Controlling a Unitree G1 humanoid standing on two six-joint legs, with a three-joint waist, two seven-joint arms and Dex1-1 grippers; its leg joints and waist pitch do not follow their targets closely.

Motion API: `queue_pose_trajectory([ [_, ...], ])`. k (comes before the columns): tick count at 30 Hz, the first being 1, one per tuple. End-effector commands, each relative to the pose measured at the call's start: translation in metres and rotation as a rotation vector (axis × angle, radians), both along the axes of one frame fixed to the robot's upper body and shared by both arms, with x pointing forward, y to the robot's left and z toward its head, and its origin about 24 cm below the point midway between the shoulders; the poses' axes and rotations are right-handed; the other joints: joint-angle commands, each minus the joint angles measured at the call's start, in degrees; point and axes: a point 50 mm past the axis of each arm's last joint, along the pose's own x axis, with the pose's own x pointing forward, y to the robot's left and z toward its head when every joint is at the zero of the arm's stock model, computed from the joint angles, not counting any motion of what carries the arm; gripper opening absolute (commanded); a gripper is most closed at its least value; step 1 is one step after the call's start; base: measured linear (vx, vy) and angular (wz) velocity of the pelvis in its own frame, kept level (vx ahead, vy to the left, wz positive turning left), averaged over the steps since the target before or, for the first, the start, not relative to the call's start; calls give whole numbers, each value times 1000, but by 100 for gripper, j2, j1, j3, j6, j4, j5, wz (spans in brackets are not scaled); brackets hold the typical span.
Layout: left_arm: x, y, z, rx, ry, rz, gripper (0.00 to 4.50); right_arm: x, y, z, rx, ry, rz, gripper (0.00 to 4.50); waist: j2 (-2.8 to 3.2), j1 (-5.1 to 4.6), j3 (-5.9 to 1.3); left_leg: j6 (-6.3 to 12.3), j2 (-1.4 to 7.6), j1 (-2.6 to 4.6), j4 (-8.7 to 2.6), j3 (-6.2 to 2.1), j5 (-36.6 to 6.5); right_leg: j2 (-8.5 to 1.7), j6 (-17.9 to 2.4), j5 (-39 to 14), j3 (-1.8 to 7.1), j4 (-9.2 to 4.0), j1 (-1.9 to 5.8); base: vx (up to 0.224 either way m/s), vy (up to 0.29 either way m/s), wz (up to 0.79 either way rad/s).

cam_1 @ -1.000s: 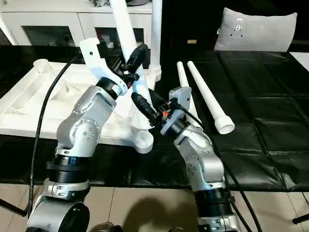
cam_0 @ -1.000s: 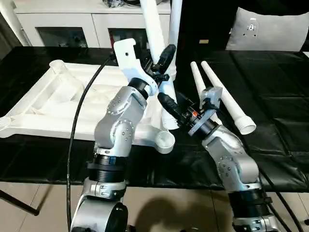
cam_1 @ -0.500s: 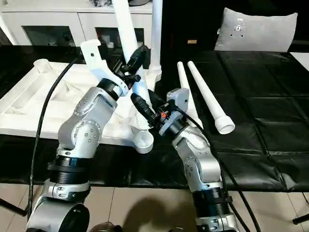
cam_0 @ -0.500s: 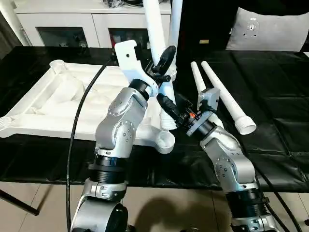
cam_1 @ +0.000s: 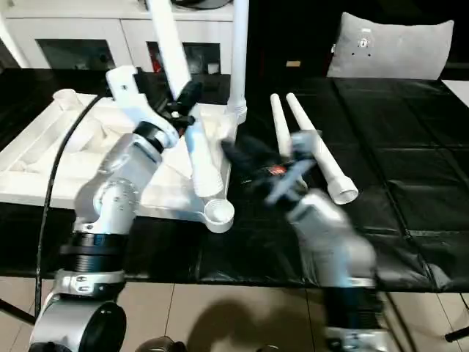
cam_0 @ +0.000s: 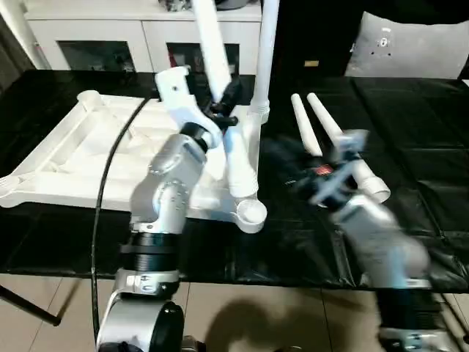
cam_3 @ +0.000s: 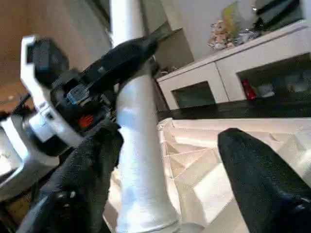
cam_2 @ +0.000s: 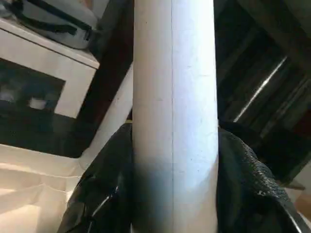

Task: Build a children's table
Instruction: Pick table leg

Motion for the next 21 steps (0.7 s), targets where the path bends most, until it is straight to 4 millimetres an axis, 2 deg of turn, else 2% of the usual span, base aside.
queue_pose_trajectory([
  [1,1,-1,3,-11,-6,-40,182,2,-9,7,35,39,-6,382,-50,3,-434,358,249,78,-339,-88,-600,-424,-1037,-803,246,-418,336,0,0,0],
  [2,0,-1,3,-27,-2,-49,182,1,-12,9,39,39,-4,382,-35,4,-434,356,244,80,-335,-88,-590,-424,-1036,-805,248,-420,337,0,0,0],
  [6,-4,-1,4,-74,-11,-140,181,-2,-18,15,10,29,26,389,-61,14,-441,355,229,64,-322,-78,-507,-425,-1032,-772,243,-413,349,0,0,0],
  [12,-13,-4,10,-25,-96,-274,181,-6,-17,17,-68,24,99,389,-51,10,-432,320,244,73,-331,-79,-569,-427,-970,-1004,242,-436,334,0,0,0],
  [16,-29,-10,20,-21,-199,-480,181,-14,-12,24,-126,-3,241,389,-53,22,-429,329,261,79,-338,-80,-560,-432,-1038,-905,247,-407,336,0,0,0],
  [17,-32,-11,21,-26,-212,-516,181,-15,-12,25,-139,-11,264,389,-68,20,-423,328,261,79,-336,-72,-583,-430,-1046,-932,248,-414,332,0,0,0],
  [21,-41,-15,23,5,-276,-627,181,-20,-12,28,-165,-53,376,389,-73,27,-407,315,251,75,-338,-68,-717,-438,-974,-1253,249,-446,335,0,0,0],
])
